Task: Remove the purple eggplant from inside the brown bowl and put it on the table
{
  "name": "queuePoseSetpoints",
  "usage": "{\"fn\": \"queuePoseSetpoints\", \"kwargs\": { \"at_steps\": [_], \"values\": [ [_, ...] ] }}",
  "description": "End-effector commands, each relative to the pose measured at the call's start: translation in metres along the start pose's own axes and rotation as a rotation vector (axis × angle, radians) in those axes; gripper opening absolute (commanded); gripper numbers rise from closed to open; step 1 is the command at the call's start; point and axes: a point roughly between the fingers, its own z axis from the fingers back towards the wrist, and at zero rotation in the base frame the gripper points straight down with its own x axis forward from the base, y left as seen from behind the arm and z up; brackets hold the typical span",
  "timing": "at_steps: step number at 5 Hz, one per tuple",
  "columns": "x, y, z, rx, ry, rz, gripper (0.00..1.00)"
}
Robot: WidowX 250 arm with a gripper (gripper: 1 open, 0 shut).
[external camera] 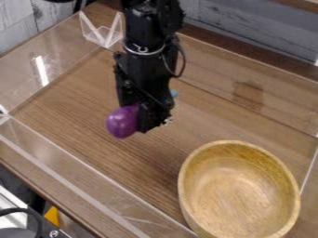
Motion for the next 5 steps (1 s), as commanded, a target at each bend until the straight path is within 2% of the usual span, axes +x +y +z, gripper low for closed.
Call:
{"fn": "queuePoseSetpoints", "kwargs": {
  "at_steps": [1,3,5],
  "values": [
    [0.005,0.013,0.006,0.032,-0.033,0.013,0.00],
    [0.003,0.025,0.001,0.058,-0.037,0.025,0.00],
    [-0.005,0.037,-0.013,0.071,-0.036,0.029,0.00]
  ]
}}
